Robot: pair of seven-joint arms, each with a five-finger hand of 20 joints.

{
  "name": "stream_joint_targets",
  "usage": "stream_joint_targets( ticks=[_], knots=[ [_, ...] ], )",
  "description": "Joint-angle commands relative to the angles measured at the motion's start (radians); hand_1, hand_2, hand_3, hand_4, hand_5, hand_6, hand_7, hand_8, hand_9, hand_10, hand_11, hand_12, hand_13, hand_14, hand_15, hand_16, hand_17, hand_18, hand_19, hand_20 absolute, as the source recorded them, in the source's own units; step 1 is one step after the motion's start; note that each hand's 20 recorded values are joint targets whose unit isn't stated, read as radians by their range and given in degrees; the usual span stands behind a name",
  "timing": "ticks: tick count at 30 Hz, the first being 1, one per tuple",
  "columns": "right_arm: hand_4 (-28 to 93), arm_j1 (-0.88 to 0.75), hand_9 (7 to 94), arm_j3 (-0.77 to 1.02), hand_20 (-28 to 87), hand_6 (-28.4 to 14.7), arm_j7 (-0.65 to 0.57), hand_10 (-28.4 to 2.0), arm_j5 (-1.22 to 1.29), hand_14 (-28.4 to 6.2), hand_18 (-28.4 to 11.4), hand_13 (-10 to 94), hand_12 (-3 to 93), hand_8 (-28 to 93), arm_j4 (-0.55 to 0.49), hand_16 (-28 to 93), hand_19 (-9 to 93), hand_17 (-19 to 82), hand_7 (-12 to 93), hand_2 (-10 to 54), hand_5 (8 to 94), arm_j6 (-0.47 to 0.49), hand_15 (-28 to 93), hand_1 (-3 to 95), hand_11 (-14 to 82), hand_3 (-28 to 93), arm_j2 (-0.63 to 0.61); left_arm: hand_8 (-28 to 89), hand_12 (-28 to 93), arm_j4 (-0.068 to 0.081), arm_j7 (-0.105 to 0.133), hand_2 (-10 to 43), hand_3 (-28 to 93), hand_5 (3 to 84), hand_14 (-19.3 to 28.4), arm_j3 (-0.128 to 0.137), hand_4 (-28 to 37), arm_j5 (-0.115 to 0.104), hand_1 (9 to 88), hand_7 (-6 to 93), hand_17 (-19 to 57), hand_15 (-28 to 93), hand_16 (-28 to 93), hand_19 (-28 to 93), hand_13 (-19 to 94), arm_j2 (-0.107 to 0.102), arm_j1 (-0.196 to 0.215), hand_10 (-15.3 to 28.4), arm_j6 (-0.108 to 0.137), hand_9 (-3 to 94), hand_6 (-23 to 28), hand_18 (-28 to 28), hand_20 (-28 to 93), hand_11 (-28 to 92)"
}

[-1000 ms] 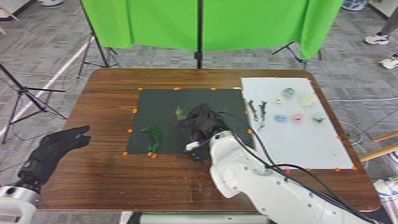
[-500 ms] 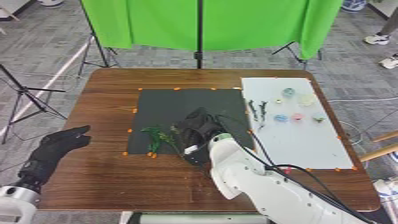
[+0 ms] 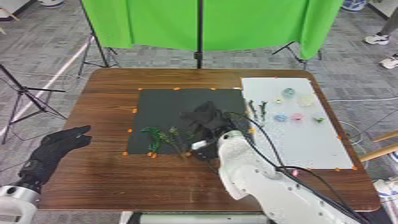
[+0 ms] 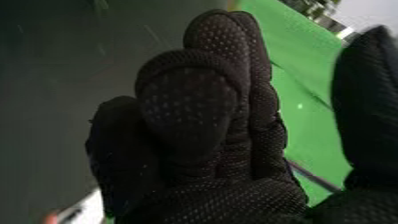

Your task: Arrange flowers

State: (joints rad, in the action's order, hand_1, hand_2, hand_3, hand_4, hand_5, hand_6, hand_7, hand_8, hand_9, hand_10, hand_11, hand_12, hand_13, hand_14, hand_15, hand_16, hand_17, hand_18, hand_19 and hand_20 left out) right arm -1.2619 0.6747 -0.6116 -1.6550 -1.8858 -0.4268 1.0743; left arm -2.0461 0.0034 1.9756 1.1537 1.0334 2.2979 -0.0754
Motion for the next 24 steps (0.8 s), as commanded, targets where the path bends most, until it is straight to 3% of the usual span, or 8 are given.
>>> stream_joint_targets(
  ticks=[1,6,12,21,24],
  knots=[
    [-12,-0.08,87.2,0.027,33,-6.2,0.174,-15.6,0.261,-4.5,-9.2,94,21.0,-9,-0.161,25,89,70,33,-1.3,74.2,0.152,50,24.7,23.2,60,-0.126,-5,11,0.008,-0.009,-2.1,62,46.3,19.3,-0.002,-18.3,0.002,30.0,7.7,4.8,17,0,14,35,0.004,0.002,15.3,-0.015,46.0,6.9,14.1,15,18],
    [-12,-0.086,78.6,0.029,34,-5.4,0.229,-17.6,0.217,-4.7,-11.6,94,17.5,-8,-0.157,25,92,68,25,4.3,70.1,0.358,51,22.7,13.5,57,-0.123,-5,11,0.01,-0.01,-2.2,62,46.3,19.4,-0.007,-18.2,0.004,30.0,7.7,4.9,17,0,14,35,0.003,-0.005,15.3,-0.02,46.1,6.9,14.1,15,18],
    [-14,-0.097,73.6,0.075,46,-4.9,0.239,-17.2,0.205,-4.0,-13.2,94,13.9,-7,-0.147,23,93,69,18,6.9,68.2,0.517,58,20.1,9.5,56,-0.126,-5,11,0.011,-0.009,-2.0,62,46.3,19.3,-0.009,-18.2,0.004,30.1,7.7,4.8,17,0,14,35,0.005,-0.008,15.4,-0.018,46.1,6.9,14.1,15,18],
    [-14,-0.086,69.0,0.058,50,-4.6,0.238,-16.6,0.131,-4.0,-13.9,94,11.6,-7,-0.109,22,93,69,17,8.3,66.7,0.586,60,17.4,8.7,56,-0.126,-5,11,0.007,-0.006,-2.2,62,46.3,19.3,-0.006,-18.2,0.003,29.9,7.7,4.8,17,0,14,35,0.013,0.002,15.4,-0.015,46.0,7.0,14.1,15,18],
    [-14,-0.075,68.8,0.05,50,-4.5,0.244,-16.4,0.12,-4.0,-14.0,94,11.3,-7,-0.095,22,93,69,17,8.3,66.5,0.594,60,17.1,8.7,57,-0.116,-5,11,0.012,-0.004,-2.1,62,46.3,19.4,-0.008,-18.3,0.002,30.0,7.7,4.8,17,0,14,35,0.011,-0.005,15.4,-0.019,46.0,7.0,14.1,15,18]
  ],
)
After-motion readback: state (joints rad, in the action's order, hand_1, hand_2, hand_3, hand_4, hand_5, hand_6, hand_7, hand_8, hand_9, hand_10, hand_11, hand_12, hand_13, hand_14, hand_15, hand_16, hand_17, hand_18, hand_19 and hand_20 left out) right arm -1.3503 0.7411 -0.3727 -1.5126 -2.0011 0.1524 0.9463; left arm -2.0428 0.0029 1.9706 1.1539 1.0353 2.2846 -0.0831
